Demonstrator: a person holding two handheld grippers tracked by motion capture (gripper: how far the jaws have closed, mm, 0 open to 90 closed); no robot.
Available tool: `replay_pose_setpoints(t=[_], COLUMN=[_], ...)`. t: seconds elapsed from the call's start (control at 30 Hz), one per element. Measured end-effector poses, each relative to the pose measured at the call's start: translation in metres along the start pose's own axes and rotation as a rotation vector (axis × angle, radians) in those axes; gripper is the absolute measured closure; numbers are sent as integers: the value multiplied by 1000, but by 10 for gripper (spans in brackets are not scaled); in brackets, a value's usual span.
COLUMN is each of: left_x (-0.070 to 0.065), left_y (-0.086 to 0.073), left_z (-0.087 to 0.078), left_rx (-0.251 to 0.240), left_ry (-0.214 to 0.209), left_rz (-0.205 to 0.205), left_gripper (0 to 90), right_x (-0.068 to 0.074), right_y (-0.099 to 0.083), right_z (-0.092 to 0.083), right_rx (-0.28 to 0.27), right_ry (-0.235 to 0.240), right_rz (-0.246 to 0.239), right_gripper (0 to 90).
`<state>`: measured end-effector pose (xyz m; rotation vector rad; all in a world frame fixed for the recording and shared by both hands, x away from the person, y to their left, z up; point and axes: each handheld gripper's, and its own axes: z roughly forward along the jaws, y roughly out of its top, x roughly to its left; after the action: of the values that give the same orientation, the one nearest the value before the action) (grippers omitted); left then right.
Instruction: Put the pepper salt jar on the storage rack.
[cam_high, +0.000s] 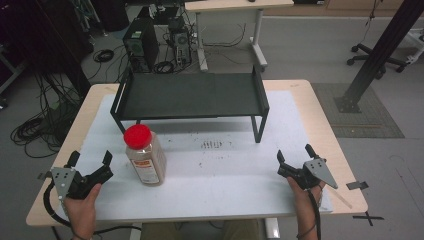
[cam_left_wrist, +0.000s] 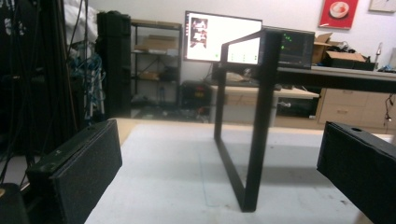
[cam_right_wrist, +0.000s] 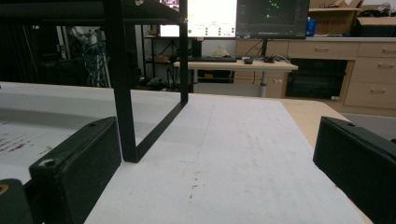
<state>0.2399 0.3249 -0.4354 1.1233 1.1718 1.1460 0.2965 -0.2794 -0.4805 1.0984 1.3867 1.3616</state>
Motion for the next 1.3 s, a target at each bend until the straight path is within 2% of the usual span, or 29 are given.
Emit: replay_pose_setpoints(t=[0.3, 0.63, 0.77, 1.0, 1.3], left_x=[-11, -26, -36, -49, -73], left_y=[16, 36, 46, 56, 64], left_z=[-14, -29, -35, -43, -53], left_rx=[-4, -1, -3, 2, 39], left_ry=[-49, -59, -81, -97, -114], left_rz=[-4, 0, 13, 9, 18], left_gripper=[2, 2, 2, 2, 2], right_x=[0, 0, 0, 0, 0], right_y=[0, 0, 0, 0, 0], right_z=[0, 0, 0, 0, 0], right_rx=[0, -3, -2, -4, -6], right_ry=[0, 0, 0, 1, 4], right_rz=[-1, -1, -2, 0, -1], right_gripper=[12, 13, 13, 14, 15])
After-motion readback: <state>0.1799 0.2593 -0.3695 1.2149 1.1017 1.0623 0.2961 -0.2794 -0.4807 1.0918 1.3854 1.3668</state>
